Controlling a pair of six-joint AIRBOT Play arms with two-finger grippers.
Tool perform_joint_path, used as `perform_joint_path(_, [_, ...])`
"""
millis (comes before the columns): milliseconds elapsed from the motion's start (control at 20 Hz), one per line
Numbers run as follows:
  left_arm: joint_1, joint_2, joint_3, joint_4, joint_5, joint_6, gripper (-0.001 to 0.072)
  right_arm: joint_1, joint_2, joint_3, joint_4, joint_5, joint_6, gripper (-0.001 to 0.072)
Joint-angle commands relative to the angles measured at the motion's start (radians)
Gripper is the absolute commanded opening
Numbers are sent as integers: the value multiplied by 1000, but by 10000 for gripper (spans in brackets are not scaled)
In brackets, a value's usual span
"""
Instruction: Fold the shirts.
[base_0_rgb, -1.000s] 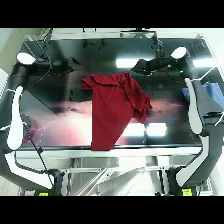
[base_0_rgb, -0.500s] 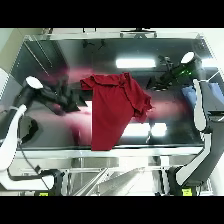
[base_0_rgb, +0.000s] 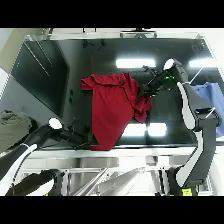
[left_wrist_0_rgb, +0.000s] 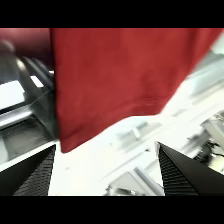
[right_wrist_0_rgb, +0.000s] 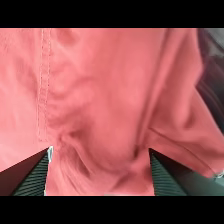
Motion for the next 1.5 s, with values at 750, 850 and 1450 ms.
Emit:
perform_joint_path(750, [92,21,238,162,151,41,31,-53,15,2,74,5,44,17])
perform_joint_path(850, [253,13,377,250,159,42,31,-116,40,-5,104,56,40,16])
perform_joint_path(1450, [494,-656,1447,260,153,131,32,-106,675,-1213,518,-395,-66,17])
